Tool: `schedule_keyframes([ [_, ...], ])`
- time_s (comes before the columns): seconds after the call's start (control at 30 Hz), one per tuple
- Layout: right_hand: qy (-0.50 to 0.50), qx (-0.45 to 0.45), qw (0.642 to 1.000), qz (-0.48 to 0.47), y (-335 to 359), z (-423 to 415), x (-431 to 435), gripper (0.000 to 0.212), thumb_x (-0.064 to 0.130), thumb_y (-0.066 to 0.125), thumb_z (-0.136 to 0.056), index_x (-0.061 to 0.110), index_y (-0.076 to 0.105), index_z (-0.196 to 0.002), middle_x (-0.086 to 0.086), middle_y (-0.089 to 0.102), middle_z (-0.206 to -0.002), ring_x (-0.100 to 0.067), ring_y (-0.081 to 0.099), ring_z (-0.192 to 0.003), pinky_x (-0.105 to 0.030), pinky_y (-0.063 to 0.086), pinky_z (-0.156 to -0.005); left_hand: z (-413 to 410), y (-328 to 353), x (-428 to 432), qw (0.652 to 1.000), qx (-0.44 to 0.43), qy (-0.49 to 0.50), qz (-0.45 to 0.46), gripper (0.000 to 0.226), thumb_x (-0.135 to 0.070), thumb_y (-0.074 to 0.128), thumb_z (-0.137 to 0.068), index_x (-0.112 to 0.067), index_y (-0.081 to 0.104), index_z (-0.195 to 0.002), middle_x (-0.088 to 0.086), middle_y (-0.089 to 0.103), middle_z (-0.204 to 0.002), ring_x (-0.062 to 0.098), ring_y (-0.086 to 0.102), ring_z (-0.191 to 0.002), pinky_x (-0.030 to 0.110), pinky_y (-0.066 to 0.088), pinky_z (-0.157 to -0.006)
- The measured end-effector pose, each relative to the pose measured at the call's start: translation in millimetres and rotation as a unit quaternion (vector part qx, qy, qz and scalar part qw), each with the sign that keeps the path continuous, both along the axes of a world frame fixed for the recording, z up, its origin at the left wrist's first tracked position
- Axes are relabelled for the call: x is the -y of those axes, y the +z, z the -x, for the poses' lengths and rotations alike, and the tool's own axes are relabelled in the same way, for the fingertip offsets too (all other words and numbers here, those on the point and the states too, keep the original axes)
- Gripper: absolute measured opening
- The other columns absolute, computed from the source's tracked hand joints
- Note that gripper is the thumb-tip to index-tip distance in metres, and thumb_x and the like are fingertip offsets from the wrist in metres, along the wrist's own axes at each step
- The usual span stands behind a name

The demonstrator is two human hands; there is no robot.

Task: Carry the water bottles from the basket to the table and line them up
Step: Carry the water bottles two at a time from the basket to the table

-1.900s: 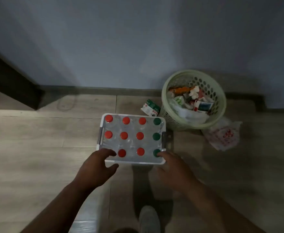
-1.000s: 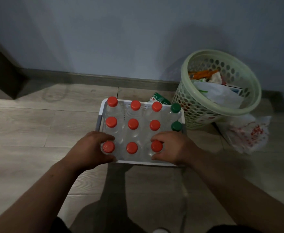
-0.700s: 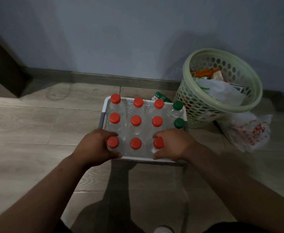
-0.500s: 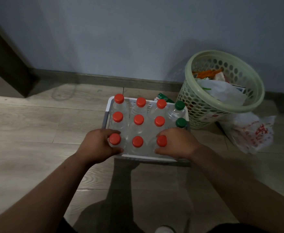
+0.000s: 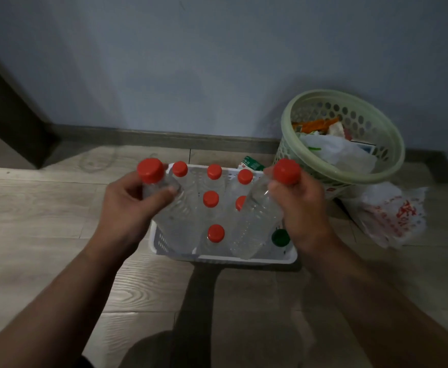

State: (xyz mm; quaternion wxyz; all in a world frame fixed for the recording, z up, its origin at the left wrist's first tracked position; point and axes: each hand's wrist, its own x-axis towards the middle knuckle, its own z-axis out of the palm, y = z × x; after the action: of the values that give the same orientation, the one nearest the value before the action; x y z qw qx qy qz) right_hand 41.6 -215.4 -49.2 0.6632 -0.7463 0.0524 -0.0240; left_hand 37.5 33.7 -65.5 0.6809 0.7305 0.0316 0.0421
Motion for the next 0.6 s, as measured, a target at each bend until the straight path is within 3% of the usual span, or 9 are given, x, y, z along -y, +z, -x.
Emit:
schedule_keyframes([
  [0.07, -0.024, 0.033, 0.998, -0.053, 10, -5, -6, 0.024, 0.03, 0.06, -0.077, 0.008, 0.066, -0.084, -0.002, 0.065, -0.074, -0.01, 0.064, -0.073, -0.022, 0.054, -0.067, -5, 7, 1, 0.999, 0.012, 0.043, 0.026, 0.027, -0.021, 0.075, -0.073, -0.022, 0.068, -0.098, -0.002, 0.074, -0.088, 0.016, 0.071, -0.086, 0.025, 0.055, -0.073],
  [0.17, 0.016, 0.039, 0.998, -0.055, 15, -11, -17, 0.029, 0.032, 0.06, -0.079, 0.004, 0.066, -0.082, -0.011, 0.07, -0.081, -0.025, 0.068, -0.078, -0.037, 0.057, -0.073, -6, 12, 4, 0.997, 0.034, 0.064, 0.036, 0.029, -0.034, 0.059, -0.069, -0.011, 0.066, -0.085, 0.022, 0.066, -0.081, 0.034, 0.064, -0.076, 0.042, 0.052, -0.072],
  [0.2, 0.033, 0.025, 0.998, -0.039, 15, -12, -20, 0.03, 0.034, 0.063, -0.079, 0.005, 0.067, -0.084, -0.011, 0.07, -0.081, -0.027, 0.068, -0.079, -0.04, 0.057, -0.073, -5, 11, 7, 0.997, 0.033, 0.056, 0.031, 0.032, -0.034, 0.058, -0.069, -0.005, 0.065, -0.082, 0.023, 0.065, -0.077, 0.032, 0.063, -0.072, 0.039, 0.052, -0.069],
  [0.3, 0.076, 0.02, 0.997, 0.025, 14, -11, -29, 0.009, 0.022, 0.069, -0.085, 0.016, 0.067, -0.079, 0.008, 0.064, -0.067, -0.006, 0.064, -0.069, -0.023, 0.051, -0.065, 0, 12, 12, 0.999, 0.03, 0.04, 0.013, 0.04, -0.035, 0.058, -0.067, 0.003, 0.064, -0.079, 0.01, 0.067, -0.068, 0.02, 0.065, -0.065, 0.026, 0.051, -0.061],
  [0.4, 0.088, 0.0, 0.994, 0.069, 20, -10, -36, 0.012, 0.02, 0.071, -0.084, 0.027, 0.065, -0.076, 0.013, 0.067, -0.073, -0.002, 0.065, -0.076, -0.019, 0.048, -0.069, 5, 16, 10, 0.999, 0.011, 0.05, -0.003, 0.033, -0.031, 0.06, -0.068, 0.0, 0.066, -0.075, 0.009, 0.069, -0.067, 0.019, 0.065, -0.063, 0.026, 0.05, -0.062],
  [0.5, 0.109, -0.027, 0.99, 0.083, 45, -7, -44, 0.008, 0.018, 0.068, -0.084, 0.012, 0.065, -0.08, -0.006, 0.068, -0.075, -0.017, 0.067, -0.074, -0.032, 0.056, -0.068, 15, 37, 5, 0.997, -0.03, 0.069, -0.001, 0.023, -0.024, 0.061, -0.068, -0.002, 0.066, -0.071, 0.015, 0.067, -0.067, 0.021, 0.064, -0.063, 0.028, 0.05, -0.061],
  [0.6, 0.115, -0.043, 0.99, 0.073, 88, 1, -50, 0.018, 0.012, 0.066, -0.085, -0.005, 0.06, -0.083, -0.021, 0.064, -0.075, -0.029, 0.066, -0.071, -0.036, 0.057, -0.066, 30, 78, -1, 0.994, -0.059, 0.091, 0.016, 0.025, -0.025, 0.062, -0.067, -0.001, 0.065, -0.072, 0.025, 0.064, -0.07, 0.026, 0.062, -0.064, 0.032, 0.051, -0.06],
])
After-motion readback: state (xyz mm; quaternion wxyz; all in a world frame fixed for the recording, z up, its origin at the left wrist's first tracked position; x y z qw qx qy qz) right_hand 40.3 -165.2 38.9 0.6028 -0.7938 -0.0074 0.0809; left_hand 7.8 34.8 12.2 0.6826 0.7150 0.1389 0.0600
